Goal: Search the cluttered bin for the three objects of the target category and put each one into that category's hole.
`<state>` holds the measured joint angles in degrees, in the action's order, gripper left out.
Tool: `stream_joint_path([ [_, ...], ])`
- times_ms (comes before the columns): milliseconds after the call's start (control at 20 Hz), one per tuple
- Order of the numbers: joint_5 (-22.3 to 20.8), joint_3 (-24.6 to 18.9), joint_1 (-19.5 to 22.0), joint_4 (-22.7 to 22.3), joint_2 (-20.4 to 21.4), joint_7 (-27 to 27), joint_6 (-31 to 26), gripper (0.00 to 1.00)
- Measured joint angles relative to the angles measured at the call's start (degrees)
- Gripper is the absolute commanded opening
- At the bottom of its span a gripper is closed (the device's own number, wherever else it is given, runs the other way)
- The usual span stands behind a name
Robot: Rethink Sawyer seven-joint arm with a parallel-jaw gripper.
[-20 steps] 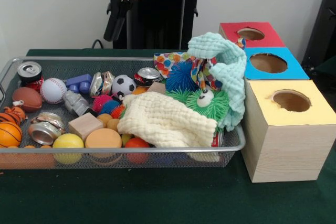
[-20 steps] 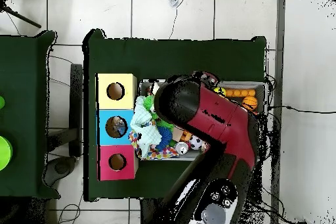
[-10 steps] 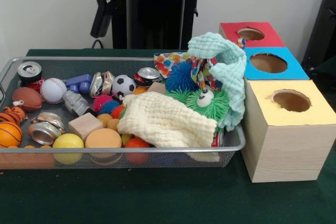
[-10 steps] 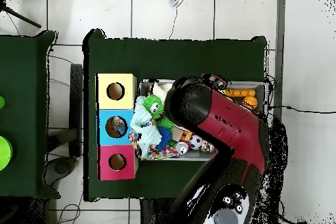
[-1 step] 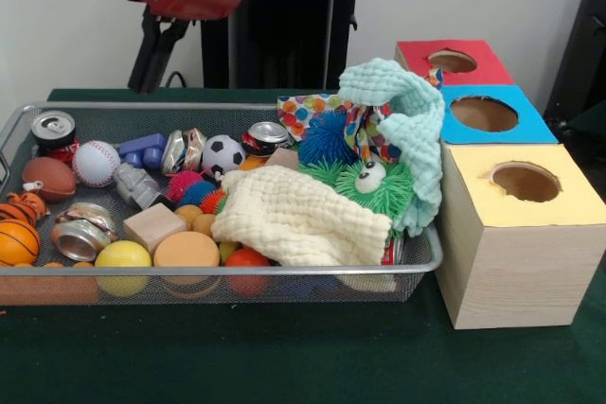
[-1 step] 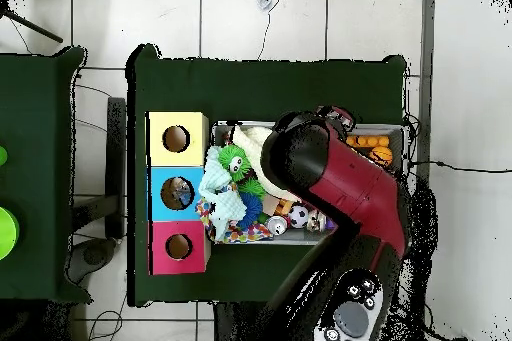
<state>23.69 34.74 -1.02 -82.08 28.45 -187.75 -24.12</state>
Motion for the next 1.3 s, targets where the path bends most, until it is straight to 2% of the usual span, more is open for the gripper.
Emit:
stream_joint_path([
  [200, 0.09, -0.16, 0.29, -0.34, -1.06, 0.00, 2.49, 0.00],
  [1300, 1.05, -0.15, -0.21, -1.68, -2.69, 0.00, 3.10, 0.00],
])
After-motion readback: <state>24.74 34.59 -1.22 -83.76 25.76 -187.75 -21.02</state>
